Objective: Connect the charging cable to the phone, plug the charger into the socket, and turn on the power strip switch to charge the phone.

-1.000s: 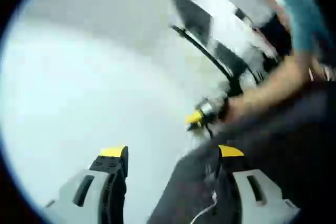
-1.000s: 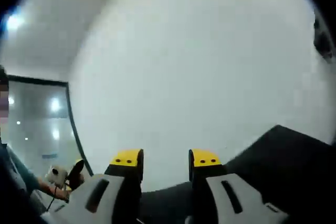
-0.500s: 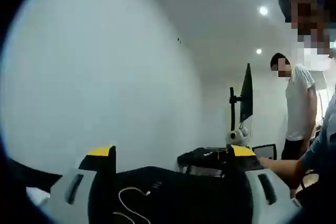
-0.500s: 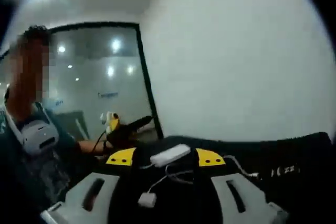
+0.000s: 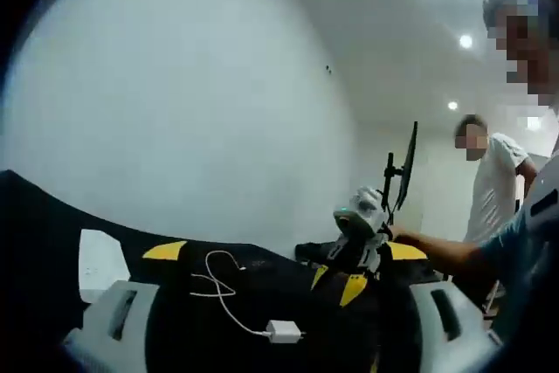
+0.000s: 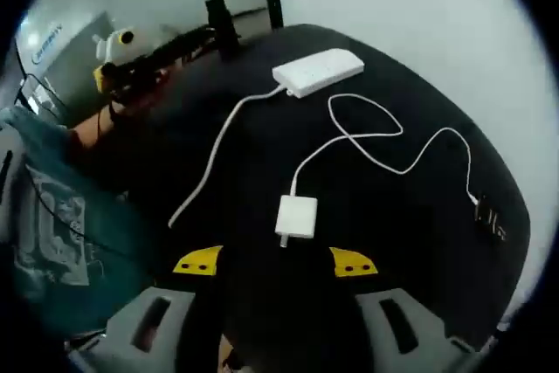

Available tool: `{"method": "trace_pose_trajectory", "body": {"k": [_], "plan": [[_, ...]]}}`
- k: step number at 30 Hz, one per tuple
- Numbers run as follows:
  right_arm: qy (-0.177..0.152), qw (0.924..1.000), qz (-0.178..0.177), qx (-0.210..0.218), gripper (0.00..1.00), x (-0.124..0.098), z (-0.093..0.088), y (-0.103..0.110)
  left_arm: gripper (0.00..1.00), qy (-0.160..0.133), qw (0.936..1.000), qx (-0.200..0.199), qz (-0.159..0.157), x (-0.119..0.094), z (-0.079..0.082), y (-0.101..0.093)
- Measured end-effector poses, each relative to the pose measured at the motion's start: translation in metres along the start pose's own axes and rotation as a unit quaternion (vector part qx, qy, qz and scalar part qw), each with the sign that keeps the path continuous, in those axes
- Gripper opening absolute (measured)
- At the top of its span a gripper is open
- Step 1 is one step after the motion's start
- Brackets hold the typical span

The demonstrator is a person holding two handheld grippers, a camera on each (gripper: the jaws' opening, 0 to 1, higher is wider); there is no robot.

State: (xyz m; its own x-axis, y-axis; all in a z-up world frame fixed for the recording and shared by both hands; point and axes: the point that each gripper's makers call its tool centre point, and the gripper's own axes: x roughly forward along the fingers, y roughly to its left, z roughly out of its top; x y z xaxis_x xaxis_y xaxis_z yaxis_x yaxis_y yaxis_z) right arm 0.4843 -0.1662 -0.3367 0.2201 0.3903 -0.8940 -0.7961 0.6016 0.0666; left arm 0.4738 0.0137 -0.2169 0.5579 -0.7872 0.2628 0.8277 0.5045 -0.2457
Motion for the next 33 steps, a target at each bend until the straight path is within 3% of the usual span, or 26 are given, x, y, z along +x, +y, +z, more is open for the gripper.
{"method": "trace_pose_trajectory", "body": {"k": [6, 9, 12, 13, 16, 18, 21, 23, 26, 28, 29, 31, 32, 33], "plan": [[0.014, 0.9995, -0.028, -0.006, 0.40, 0.040, 0.010, -0.008, 0.84, -0.002, 0.9998, 0.017, 0.005, -0.023, 0.006, -0.007], [0.043, 0.9987, -0.028, 0.007, 0.40, 0.064, 0.002, -0.011, 0.84, -0.001, 0.9995, 0.028, 0.012, -0.033, 0.008, -0.006], [0.085, 0.9954, -0.045, -0.003, 0.37, 0.080, 0.002, -0.033, 0.84, -0.001, 0.9994, 0.031, 0.017, -0.041, 0.008, -0.004], [0.110, 0.9930, -0.040, 0.010, 0.33, 0.084, -0.005, -0.031, 0.83, -0.001, 0.9993, 0.032, 0.019, -0.043, 0.008, -0.004], [0.124, 0.9917, -0.021, 0.025, 0.33, 0.099, -0.002, -0.027, 0.83, 0.000, 0.9992, 0.030, 0.028, -0.049, 0.004, 0.001], [0.142, 0.9892, -0.023, 0.029, 0.33, 0.100, -0.004, -0.024, 0.83, 0.004, 0.9990, 0.029, 0.033, -0.052, 0.001, 0.003], [0.131, 0.9911, -0.025, 0.010, 0.31, 0.097, -0.007, -0.020, 0.82, 0.008, 0.9988, 0.030, 0.038, -0.056, -0.003, 0.006], [0.110, 0.9934, -0.034, 0.003, 0.31, 0.095, -0.005, -0.022, 0.81, 0.011, 0.9986, 0.032, 0.040, -0.058, -0.005, 0.008], [0.048, 0.9980, -0.035, 0.021, 0.30, 0.095, 0.002, -0.029, 0.80, 0.014, 0.9986, 0.026, 0.044, -0.059, -0.010, 0.012], [-0.044, 0.9972, -0.040, 0.044, 0.30, 0.088, 0.016, -0.029, 0.79, 0.017, 0.9986, 0.023, 0.046, -0.058, -0.014, 0.014], [-0.104, 0.9919, -0.033, 0.065, 0.30, 0.079, 0.026, -0.029, 0.79, 0.020, 0.9985, 0.022, 0.045, -0.057, -0.016, 0.014], [-0.188, 0.9763, -0.031, 0.103, 0.30, 0.065, 0.043, -0.033, 0.79, 0.025, 0.9984, 0.022, 0.045, -0.055, -0.022, 0.015], [-0.258, 0.9579, -0.025, 0.124, 0.30, 0.052, 0.058, -0.037, 0.79, 0.030, 0.9983, 0.022, 0.045, -0.053, -0.025, 0.016], [-0.298, 0.9438, -0.021, 0.142, 0.30, 0.044, 0.066, -0.040, 0.79, 0.033, 0.9981, 0.024, 0.047, -0.052, -0.028, 0.018]]}}
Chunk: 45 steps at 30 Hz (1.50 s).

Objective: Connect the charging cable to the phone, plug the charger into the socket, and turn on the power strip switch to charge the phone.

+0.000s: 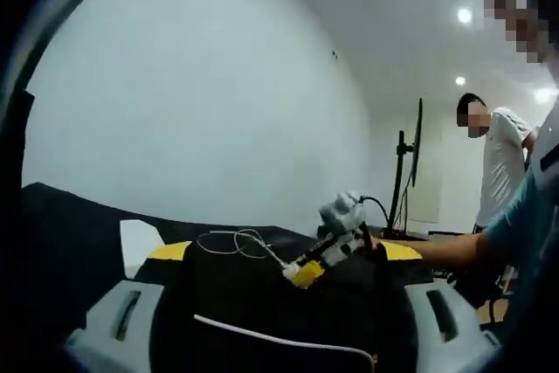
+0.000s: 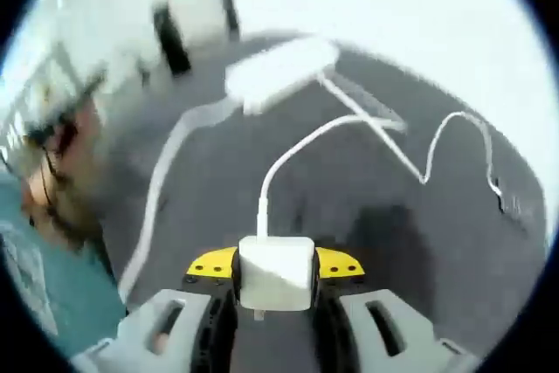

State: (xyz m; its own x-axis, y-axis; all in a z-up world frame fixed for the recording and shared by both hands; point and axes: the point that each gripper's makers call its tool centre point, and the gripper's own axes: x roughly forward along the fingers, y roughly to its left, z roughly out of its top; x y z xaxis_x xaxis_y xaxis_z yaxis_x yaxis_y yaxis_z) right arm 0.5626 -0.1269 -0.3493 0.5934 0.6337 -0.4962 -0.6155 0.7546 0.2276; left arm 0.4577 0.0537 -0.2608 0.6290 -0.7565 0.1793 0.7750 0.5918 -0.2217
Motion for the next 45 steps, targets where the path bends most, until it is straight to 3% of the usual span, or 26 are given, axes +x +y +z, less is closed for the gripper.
{"method": "trace_pose_trajectory", "body": {"k": [2, 4, 5, 8, 9, 14, 17, 19, 21, 25, 32, 36, 45], "plan": [[-0.084, 0.9952, 0.002, 0.049, 0.30, -0.004, 0.024, 0.002, 0.78, 0.006, 1.0000, 0.002, 0.005, 0.003, -0.006, 0.004], [-0.138, 0.9870, 0.004, 0.083, 0.30, -0.003, 0.039, 0.004, 0.78, 0.009, 0.9999, 0.001, 0.007, 0.004, -0.009, 0.009], [-0.172, 0.9793, 0.000, 0.108, 0.30, -0.002, 0.048, 0.002, 0.77, 0.010, 0.9999, 0.000, 0.010, 0.003, -0.010, 0.010], [-0.231, 0.9610, -0.013, 0.151, 0.30, 0.009, 0.063, 0.006, 0.76, 0.015, 0.9997, 0.004, 0.021, -0.001, -0.015, 0.021], [-0.257, 0.9510, -0.019, 0.170, 0.30, 0.016, 0.071, 0.007, 0.76, 0.016, 0.9996, 0.004, 0.023, -0.002, -0.016, 0.023], [-0.333, 0.9093, -0.075, 0.238, 0.30, 0.047, 0.097, 0.002, 0.73, 0.017, 0.9988, 0.005, 0.046, -0.012, -0.023, 0.051], [-0.350, 0.8902, -0.078, 0.281, 0.30, 0.070, 0.106, 0.003, 0.73, 0.019, 0.9985, 0.010, 0.051, -0.020, -0.024, 0.067], [-0.354, 0.8863, -0.098, 0.282, 0.30, 0.087, 0.110, 0.004, 0.72, 0.014, 0.9984, 0.013, 0.053, -0.027, -0.022, 0.074], [-0.357, 0.8842, -0.124, 0.275, 0.30, 0.103, 0.113, 0.001, 0.70, -0.016, 0.9985, 0.008, 0.052, -0.034, -0.011, 0.085], [-0.370, 0.8709, -0.154, 0.284, 0.30, 0.124, 0.114, -0.001, 0.71, -0.017, 0.9976, 0.008, 0.067, -0.044, -0.009, 0.113], [-0.369, 0.8652, -0.177, 0.290, 0.30, 0.157, 0.110, 0.007, 0.65, -0.013, 0.9976, -0.011, 0.068, -0.056, -0.016, 0.140], [-0.353, 0.8730, -0.195, 0.274, 0.30, 0.172, 0.111, 0.003, 0.64, -0.019, 0.9981, -0.018, 0.055, -0.058, -0.016, 0.140], [-0.344, 0.8784, -0.215, 0.253, 0.30, 0.183, 0.116, -0.004, 0.64, -0.053, 0.9963, -0.052, 0.042, -0.066, -0.005, 0.143]]}}
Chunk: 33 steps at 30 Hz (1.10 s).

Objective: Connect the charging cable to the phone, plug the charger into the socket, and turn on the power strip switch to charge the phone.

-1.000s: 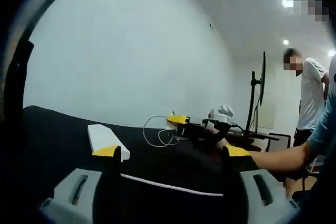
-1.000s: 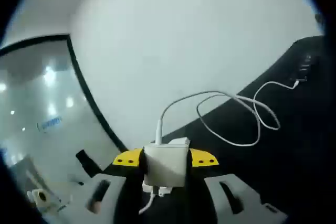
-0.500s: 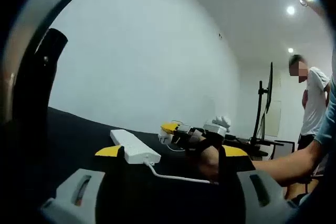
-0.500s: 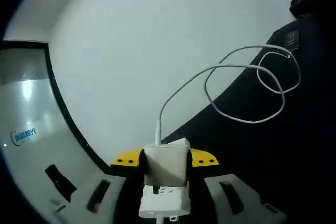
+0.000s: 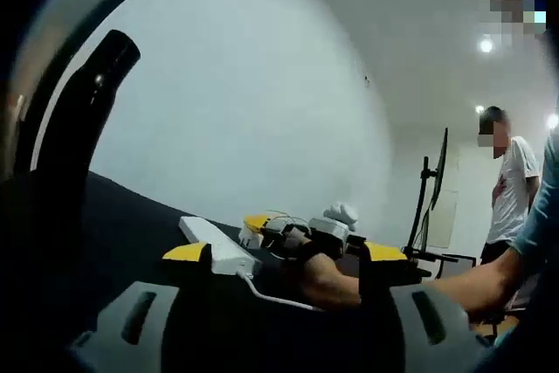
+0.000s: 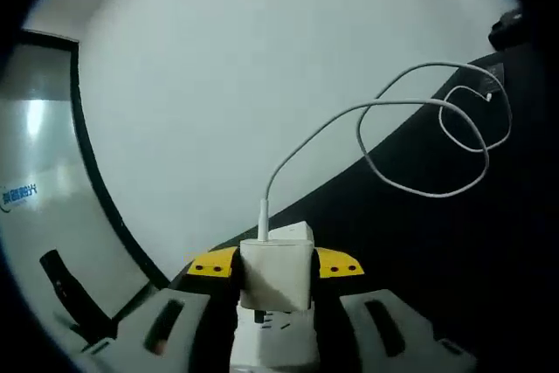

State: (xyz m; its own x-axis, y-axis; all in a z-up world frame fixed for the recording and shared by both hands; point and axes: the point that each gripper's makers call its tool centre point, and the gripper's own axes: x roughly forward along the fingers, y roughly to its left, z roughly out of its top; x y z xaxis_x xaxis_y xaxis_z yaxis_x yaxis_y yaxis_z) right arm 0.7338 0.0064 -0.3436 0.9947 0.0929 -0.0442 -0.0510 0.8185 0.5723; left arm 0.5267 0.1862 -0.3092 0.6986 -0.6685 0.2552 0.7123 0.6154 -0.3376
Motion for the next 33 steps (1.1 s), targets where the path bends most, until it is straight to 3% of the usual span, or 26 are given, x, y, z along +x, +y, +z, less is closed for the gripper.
{"method": "trace_pose_trajectory", "body": {"k": [14, 25, 30, 31, 33], "plan": [[-0.008, 0.9998, 0.001, -0.019, 0.30, 0.000, -0.005, -0.002, 0.63, -0.005, 1.0000, -0.001, -0.008, 0.000, 0.001, -0.005], [-0.002, 0.9977, -0.002, -0.067, 0.30, -0.008, -0.007, 0.003, 0.62, -0.002, 1.0000, 0.006, -0.005, 0.001, -0.001, -0.005], [0.013, 0.9894, -0.007, -0.144, 0.30, -0.005, -0.009, 0.014, 0.62, -0.001, 1.0000, 0.009, -0.003, 0.001, -0.002, -0.006], [0.013, 0.9899, -0.007, -0.141, 0.29, -0.003, -0.008, 0.013, 0.62, -0.001, 1.0000, 0.009, -0.003, 0.001, -0.002, -0.006], [0.025, 0.9955, -0.014, -0.090, 0.29, -0.003, -0.010, 0.005, 0.61, -0.001, 0.9999, 0.011, -0.003, 0.001, -0.002, -0.006]]}}
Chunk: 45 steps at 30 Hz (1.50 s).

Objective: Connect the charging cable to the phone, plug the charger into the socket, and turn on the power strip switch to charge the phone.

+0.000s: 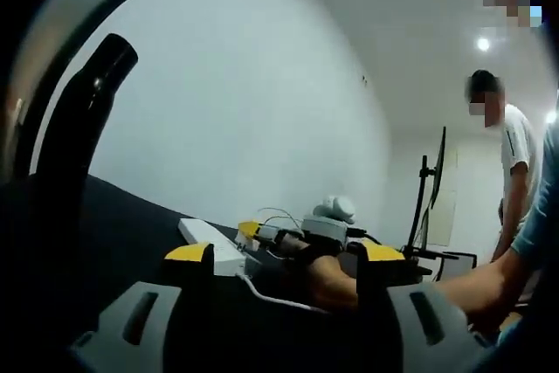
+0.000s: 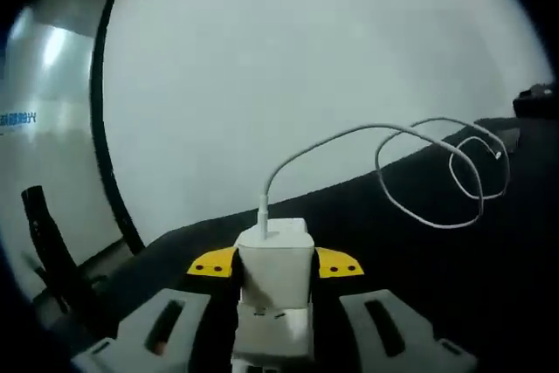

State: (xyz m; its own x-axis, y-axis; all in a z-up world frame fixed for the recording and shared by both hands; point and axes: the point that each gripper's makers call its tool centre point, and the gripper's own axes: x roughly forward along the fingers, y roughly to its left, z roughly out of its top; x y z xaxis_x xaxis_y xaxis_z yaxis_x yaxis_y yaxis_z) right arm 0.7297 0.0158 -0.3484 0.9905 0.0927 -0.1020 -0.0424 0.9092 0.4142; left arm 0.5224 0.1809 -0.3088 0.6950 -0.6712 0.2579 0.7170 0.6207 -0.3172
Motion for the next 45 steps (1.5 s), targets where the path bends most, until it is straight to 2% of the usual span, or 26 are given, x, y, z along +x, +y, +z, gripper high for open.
{"method": "trace_pose_trajectory", "body": {"k": [1, 3, 7, 9, 12, 13, 14, 15, 16, 17, 18, 19, 20, 21, 22, 24, 25, 28, 30, 31, 32, 34, 37, 40, 42, 45], "plan": [[0.002, 0.9999, 0.002, 0.013, 0.29, 0.001, 0.000, -0.002, 0.61, -0.001, 1.0000, 0.001, 0.001, 0.000, 0.000, 0.000], [0.000, 1.0000, 0.002, 0.002, 0.29, -0.001, -0.001, 0.000, 0.61, -0.002, 1.0000, 0.001, 0.001, 0.000, 0.001, 0.001], [-0.003, 0.9976, -0.003, -0.069, 0.29, -0.003, 0.000, 0.007, 0.61, 0.000, 1.0000, 0.005, 0.000, 0.000, 0.000, 0.001], [-0.008, 0.9963, -0.009, -0.085, 0.29, -0.004, 0.000, 0.009, 0.61, 0.001, 1.0000, 0.008, -0.001, 0.000, -0.001, 0.000], [-0.034, 0.9877, -0.015, -0.152, 0.29, -0.013, 0.000, 0.018, 0.60, 0.002, 0.9999, 0.011, -0.001, 0.000, -0.001, 0.000], [-0.034, 0.9885, -0.017, -0.147, 0.29, -0.012, -0.002, 0.019, 0.60, 0.002, 0.9999, 0.011, 0.000, 0.000, -0.001, 0.000], [-0.034, 0.9920, -0.019, -0.120, 0.29, -0.012, -0.001, 0.015, 0.60, 0.002, 0.9999, 0.010, 0.000, 0.000, -0.001, 0.000], [-0.030, 0.9978, -0.018, -0.056, 0.29, -0.012, -0.003, 0.008, 0.60, 0.002, 0.9999, 0.010, 0.001, 0.000, -0.001, 0.001], [-0.022, 0.9996, -0.016, 0.003, 0.29, -0.013, -0.006, 0.002, 0.60, 0.002, 0.9999, 0.011, 0.001, 0.000, -0.001, 0.001], [-0.016, 0.9988, -0.008, 0.045, 0.29, -0.014, -0.007, -0.004, 0.60, 0.002, 0.9999, 0.011, 0.001, 0.000, -0.001, 0.001], [-0.016, 0.9986, -0.004, 0.050, 0.29, -0.016, -0.008, -0.005, 0.60, 0.002, 0.9999, 0.011, 0.001, 0.000, -0.001, 0.001], [-0.018, 0.9995, -0.004, 0.024, 0.29, -0.015, -0.010, -0.004, 0.59, 0.003, 0.9999, 0.012, 0.001, 0.001, -0.001, 0.001], [0.004, 0.9998, -0.009, -0.017, 0.29, -0.015, -0.020, -0.001, 0.59, 0.003, 0.9999, 0.012, 0.000, 0.001, -0.001, 0.001], [-0.032, 0.9979, 0.000, -0.057, 0.29, -0.015, -0.009, 0.006, 0.59, 0.004, 0.9999, 0.012, -0.001, 0.001, -0.002, 0.001], [-0.027, 0.9975, -0.010, -0.065, 0.29, -0.014, -0.011, 0.008, 0.59, 0.005, 0.9999, 0.014, -0.001, 0.002, -0.002, 0.001], [-0.017, 0.9997, -0.008, -0.017, 0.29, -0.012, -0.015, 0.002, 0.59, 0.007, 0.9999, 0.015, -0.001, 0.002, -0.003, 0.001], [-0.013, 0.9999, -0.005, -0.009, 0.29, -0.011, -0.016, 0.001, 0.59, 0.006, 0.9999, 0.015, 0.000, 0.002, -0.002, 0.001], [-0.008, 0.9999, -0.001, -0.011, 0.29, -0.009, -0.013, -0.001, 0.59, 0.005, 0.9999, 0.014, 0.001, 0.001, -0.002, 0.002], [-0.012, 0.9995, 0.008, -0.028, 0.30, -0.008, -0.011, 0.002, 0.59, 0.007, 0.9999, 0.014, 0.003, 0.001, -0.002, 0.004], [-0.009, 0.9984, 0.024, -0.049, 0.31, -0.009, -0.012, 0.004, 0.59, 0.007, 0.9999, 0.014, 0.003, 0.001, -0.003, 0.004], [-0.008, 0.9981, 0.026, -0.055, 0.36, -0.008, -0.013, 0.003, 0.58, 0.008, 0.9999, 0.013, 0.004, 0.001, -0.003, 0.005], [-0.020, 0.9981, 0.036, -0.046, 0.46, -0.009, -0.009, 0.006, 0.58, 0.009, 0.9999, 0.013, 0.005, 0.001, -0.003, 0.005], [-0.028, 0.9977, 0.035, -0.051, 0.45, -0.009, -0.006, 0.006, 0.58, 0.008, 0.9999, 0.012, 0.006, 0.001, -0.003, 0.007], [-0.040, 0.9978, 0.039, -0.037, 0.45, -0.012, 0.002, 0.002, 0.58, 0.009, 0.9998, 0.013, 0.006, 0.001, -0.003, 0.007], [-0.060, 0.9969, 0.049, -0.016, 0.46, -0.014, 0.013, 0.005, 0.58, 0.010, 0.9998, 0.015, 0.007, 0.001, -0.004, 0.007], [-0.078, 0.9955, 0.054, -0.009, 0.47, -0.017, 0.028, 0.004, 0.58, 0.010, 0.9998, 0.014, 0.007, 0.001, -0.003, 0.006]]}}
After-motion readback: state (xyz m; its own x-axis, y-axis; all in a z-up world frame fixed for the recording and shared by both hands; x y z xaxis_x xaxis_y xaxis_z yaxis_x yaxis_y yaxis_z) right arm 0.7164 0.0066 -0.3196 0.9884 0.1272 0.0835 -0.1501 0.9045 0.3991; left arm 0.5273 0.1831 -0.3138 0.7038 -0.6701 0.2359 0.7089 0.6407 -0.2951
